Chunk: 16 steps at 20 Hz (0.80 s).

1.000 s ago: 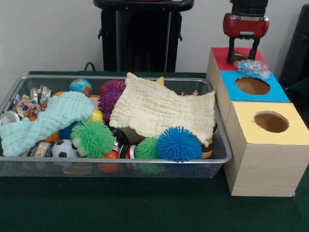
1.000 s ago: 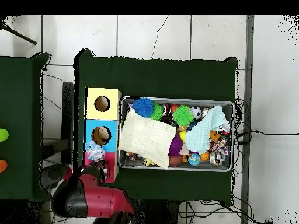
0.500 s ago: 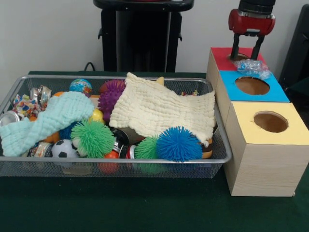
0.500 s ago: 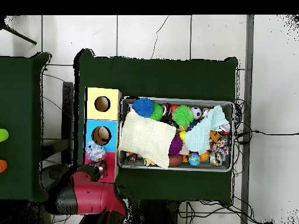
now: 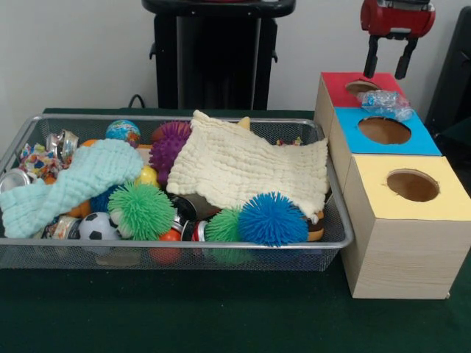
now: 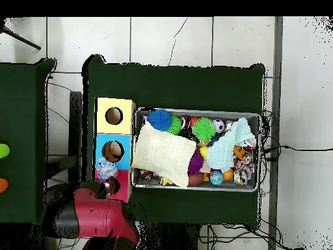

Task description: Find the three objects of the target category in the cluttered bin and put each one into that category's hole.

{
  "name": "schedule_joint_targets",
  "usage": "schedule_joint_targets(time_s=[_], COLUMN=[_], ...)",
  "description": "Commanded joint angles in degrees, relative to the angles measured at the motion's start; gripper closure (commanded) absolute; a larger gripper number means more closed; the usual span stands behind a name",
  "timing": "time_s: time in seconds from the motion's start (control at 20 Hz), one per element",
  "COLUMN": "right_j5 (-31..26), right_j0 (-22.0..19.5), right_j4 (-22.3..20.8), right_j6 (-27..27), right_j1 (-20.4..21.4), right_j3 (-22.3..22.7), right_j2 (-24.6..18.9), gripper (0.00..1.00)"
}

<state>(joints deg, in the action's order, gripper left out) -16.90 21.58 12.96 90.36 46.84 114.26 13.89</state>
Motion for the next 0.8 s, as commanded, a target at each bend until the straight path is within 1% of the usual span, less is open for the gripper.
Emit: schedule_joint_targets(time_s=[0.05,0.25,0.45,0.65,0.8], right_j5=[-2.74,0.54,2.53,1.69,-0.64], right_j0=[-1.12,-1.86,-2.29,-1.95,-2.07], right_j4=[-2.66,-3.46,-4.17,-5.68,-6.28], right_j6=[7.80,7.42,7.10,6.31,6.02], right_j1=[-2.38,-5.20,-7.46,-8.81,-8.12], right_j3=[-4.91,-5.34,-5.51,-5.89,-5.27], right_j2=[-0.56,-0.80,-1.10,-0.77,-1.01], gripper=[0.00,0.00,0.00,0.00,0.00])
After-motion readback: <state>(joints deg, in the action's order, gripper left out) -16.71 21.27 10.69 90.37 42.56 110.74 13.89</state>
